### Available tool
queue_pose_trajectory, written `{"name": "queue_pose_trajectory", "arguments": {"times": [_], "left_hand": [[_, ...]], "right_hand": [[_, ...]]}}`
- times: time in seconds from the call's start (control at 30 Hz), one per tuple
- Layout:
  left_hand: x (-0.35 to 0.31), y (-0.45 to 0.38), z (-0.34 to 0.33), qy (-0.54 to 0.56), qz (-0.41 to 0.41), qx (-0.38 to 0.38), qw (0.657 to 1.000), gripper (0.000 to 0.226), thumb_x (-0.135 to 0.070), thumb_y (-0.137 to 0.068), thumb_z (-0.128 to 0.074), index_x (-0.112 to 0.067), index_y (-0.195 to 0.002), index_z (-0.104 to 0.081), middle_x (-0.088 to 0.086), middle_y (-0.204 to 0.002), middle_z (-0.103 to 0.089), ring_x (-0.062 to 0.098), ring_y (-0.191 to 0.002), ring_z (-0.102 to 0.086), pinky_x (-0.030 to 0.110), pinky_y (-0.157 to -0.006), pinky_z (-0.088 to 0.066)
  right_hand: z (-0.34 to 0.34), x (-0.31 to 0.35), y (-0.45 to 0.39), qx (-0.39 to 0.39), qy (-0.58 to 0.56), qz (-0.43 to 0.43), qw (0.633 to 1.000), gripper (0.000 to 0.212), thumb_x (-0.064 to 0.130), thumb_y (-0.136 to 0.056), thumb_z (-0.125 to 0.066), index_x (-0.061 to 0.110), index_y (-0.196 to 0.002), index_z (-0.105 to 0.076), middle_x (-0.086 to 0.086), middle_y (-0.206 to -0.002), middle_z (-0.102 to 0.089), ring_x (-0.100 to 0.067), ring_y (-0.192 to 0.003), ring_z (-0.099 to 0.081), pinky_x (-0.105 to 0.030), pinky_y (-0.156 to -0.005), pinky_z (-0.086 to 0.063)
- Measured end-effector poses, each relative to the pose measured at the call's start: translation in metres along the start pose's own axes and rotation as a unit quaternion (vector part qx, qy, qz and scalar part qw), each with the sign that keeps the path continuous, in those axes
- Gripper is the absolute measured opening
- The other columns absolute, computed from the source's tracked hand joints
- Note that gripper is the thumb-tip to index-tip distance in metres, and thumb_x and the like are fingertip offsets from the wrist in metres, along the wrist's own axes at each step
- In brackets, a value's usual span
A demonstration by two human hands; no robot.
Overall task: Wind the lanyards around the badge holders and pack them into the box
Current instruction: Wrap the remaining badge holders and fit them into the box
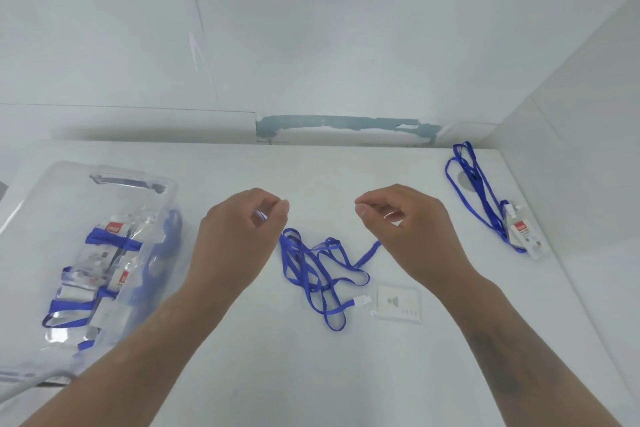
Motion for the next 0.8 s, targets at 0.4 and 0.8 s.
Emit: {"name": "queue_pose_trajectory", "arguments": {"times": [0.4, 0.8], "left_hand": [[0.063, -0.007, -0.009, -0.047, 0.078, 0.002, 0.996, 0.015, -0.033, -0.093, -0.057, -0.034, -0.078, -0.060, -0.023, -0.079, -0.062, -0.001, -0.076, -0.060, 0.026, -0.067, -0.044], [0.166, -0.049, -0.062, -0.202, 0.118, 0.030, 0.972, 0.053, -0.020, -0.087, -0.058, -0.019, -0.139, -0.044, -0.002, -0.147, -0.042, 0.020, -0.132, -0.042, 0.032, -0.104, -0.040]], "right_hand": [[-0.071, -0.013, -0.016, 0.092, 0.010, -0.014, 0.996, 0.009, 0.029, -0.090, -0.064, 0.034, -0.090, -0.072, 0.022, -0.087, -0.068, 0.001, -0.085, -0.064, -0.026, -0.079, -0.054], [-0.210, -0.041, -0.078, 0.249, 0.143, -0.007, 0.958, 0.022, 0.038, -0.096, -0.050, 0.038, -0.111, -0.066, 0.019, -0.109, -0.061, -0.005, -0.096, -0.059, -0.028, -0.086, -0.050]]}}
Point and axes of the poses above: each hand's wrist, its own y-axis away from the middle knuckle, its own z-axis out of the back of the hand, x = y × z, the point moved 6 cm from there along -y, towards the middle knuckle
